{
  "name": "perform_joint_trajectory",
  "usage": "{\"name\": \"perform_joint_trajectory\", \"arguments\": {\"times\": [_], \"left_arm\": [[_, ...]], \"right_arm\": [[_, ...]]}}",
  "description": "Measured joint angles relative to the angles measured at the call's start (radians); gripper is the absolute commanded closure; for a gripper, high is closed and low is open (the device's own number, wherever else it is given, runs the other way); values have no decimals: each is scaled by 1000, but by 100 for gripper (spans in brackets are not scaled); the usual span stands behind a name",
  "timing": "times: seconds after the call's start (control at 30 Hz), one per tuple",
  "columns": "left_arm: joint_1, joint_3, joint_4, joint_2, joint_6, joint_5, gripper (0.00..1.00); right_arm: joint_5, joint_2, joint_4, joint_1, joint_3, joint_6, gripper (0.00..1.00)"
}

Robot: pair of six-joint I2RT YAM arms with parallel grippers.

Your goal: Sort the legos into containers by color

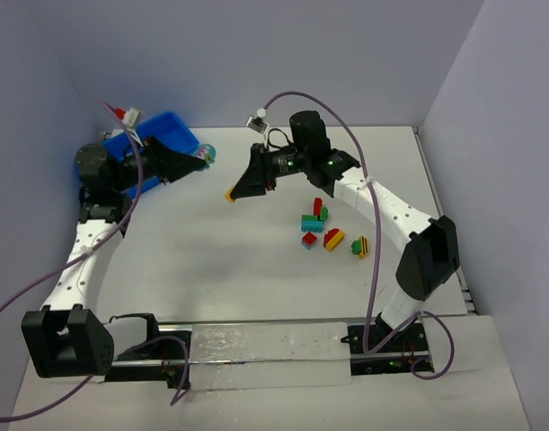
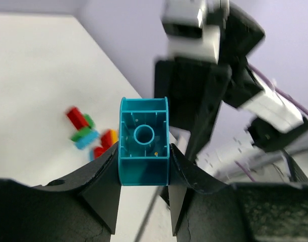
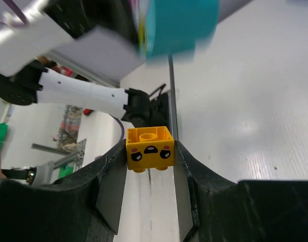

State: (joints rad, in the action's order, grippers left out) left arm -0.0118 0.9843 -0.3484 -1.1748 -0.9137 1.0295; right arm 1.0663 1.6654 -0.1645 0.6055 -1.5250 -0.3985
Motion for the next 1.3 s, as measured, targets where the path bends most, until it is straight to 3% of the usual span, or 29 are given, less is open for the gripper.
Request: {"name": "perform_joint_trajectory", "arguments": {"times": [0.23,0.4,0.53,0.83,1.03,1.3], "left_arm": [[128,176,343,35,320,-163,100],[138,240,577,42,548,-414,100],[146,261,668,17,662,-625,100],[239,285,744,-168,737,-845,100],[326,421,755,-346,708,-869,100],[336,569,754,-538,683,-954,100]], "right_arm": [[-187,-82,-248,1,67,215,100],[-439,-107,-374,-15,66,340,100],[-617,-136,-385,-40,68,410,100],[-891,-151,-178,-57,146,467,100],[-911,-131,-115,-66,142,463,100],[-976,-115,-80,-84,128,395,100]]}}
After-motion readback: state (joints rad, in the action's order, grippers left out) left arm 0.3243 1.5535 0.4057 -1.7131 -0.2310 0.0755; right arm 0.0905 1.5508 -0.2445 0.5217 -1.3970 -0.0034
